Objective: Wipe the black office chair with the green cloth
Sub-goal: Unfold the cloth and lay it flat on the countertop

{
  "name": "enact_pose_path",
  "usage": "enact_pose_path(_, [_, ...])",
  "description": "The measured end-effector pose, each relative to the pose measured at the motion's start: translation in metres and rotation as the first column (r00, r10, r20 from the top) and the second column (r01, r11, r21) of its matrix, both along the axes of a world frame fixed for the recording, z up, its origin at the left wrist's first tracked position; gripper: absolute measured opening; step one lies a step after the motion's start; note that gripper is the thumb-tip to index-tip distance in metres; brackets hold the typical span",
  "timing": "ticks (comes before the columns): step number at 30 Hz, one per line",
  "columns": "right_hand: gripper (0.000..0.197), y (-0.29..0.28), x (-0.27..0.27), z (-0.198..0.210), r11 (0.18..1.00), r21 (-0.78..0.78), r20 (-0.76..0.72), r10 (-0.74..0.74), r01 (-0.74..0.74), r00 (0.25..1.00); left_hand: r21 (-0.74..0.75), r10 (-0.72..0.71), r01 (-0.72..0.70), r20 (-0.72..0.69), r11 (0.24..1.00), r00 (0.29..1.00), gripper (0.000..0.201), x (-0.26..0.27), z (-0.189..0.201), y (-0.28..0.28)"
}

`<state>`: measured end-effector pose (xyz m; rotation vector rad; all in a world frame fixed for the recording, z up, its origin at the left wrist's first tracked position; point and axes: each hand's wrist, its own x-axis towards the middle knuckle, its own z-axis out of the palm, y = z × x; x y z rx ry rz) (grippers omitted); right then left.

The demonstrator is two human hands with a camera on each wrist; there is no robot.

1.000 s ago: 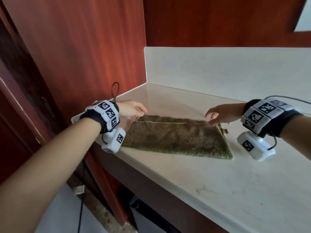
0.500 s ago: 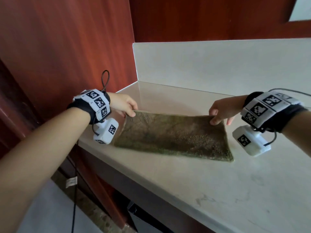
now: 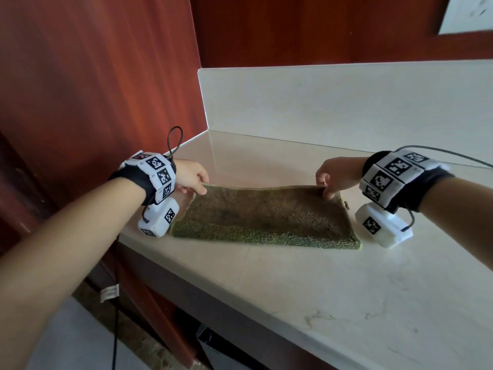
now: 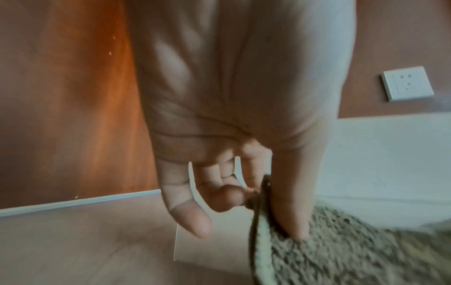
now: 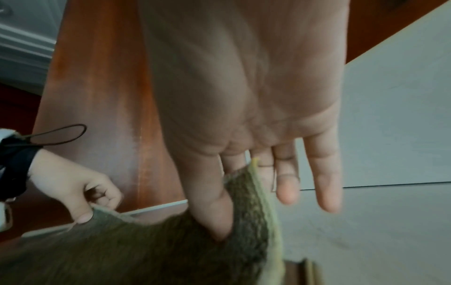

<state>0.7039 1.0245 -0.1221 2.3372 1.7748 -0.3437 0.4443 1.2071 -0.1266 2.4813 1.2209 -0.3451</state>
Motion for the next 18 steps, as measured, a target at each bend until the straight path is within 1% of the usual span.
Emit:
enact_pose_path(2, [0.013, -0.004, 0.001, 0.008, 0.999, 0.035, -0.089, 0.008, -0.005, 0.996, 0.022, -0.014, 0.013, 0.041, 1.0, 0.999, 0.02, -0.005, 0.01, -0.005])
enact_pose_path(3, [0.012, -0.007, 0.001, 0.014, 0.999, 0.049, -0.148, 0.012, -0.004, 0.989, 0.03, -0.013, 0.01, 0.089, 0.999, 0.996, 0.014, -0.009, 0.017, -0.007])
enact_pose_path(4, [0.014, -0.011, 0.0, 0.02, 0.998, 0.063, -0.201, 0.015, -0.002, 0.979, 0.034, -0.012, 0.007, 0.149, 0.999, 0.989, 0.014, -0.014, 0.022, -0.01])
enact_pose_path(6, [0.015, -0.018, -0.001, 0.029, 0.998, 0.067, -0.264, 0.034, -0.017, 0.964, 0.005, -0.012, 0.011, 0.26, 1.0, 0.966, 0.021, -0.026, 0.029, -0.017])
enact_pose_path(7, [0.018, -0.021, -0.003, 0.031, 0.998, 0.047, -0.272, 0.055, -0.044, 0.961, -0.018, -0.018, 0.024, 0.286, 1.0, 0.958, 0.023, -0.032, 0.031, -0.021])
enact_pose_path(9, [0.021, -0.029, -0.007, 0.033, 0.994, -0.025, -0.287, 0.097, -0.109, 0.953, -0.058, -0.032, 0.05, 0.28, 0.997, 0.959, 0.024, -0.045, 0.031, -0.03])
enact_pose_path(12, [0.019, -0.044, -0.011, 0.028, 0.975, -0.123, -0.285, 0.145, -0.186, 0.947, -0.109, -0.002, 0.035, 0.291, 0.993, 0.957, 0.023, -0.064, 0.025, -0.042])
enact_pose_path(16, [0.021, -0.058, -0.018, 0.015, 0.949, -0.194, -0.269, 0.192, -0.248, 0.944, -0.131, 0.023, 0.009, 0.237, 0.991, 0.971, 0.017, -0.086, 0.011, -0.055])
enact_pose_path(18, [0.021, -0.061, -0.023, 0.012, 0.938, -0.21, -0.27, 0.216, -0.276, 0.938, -0.135, 0.034, -0.002, 0.235, 0.991, 0.971, 0.017, -0.092, 0.004, -0.061])
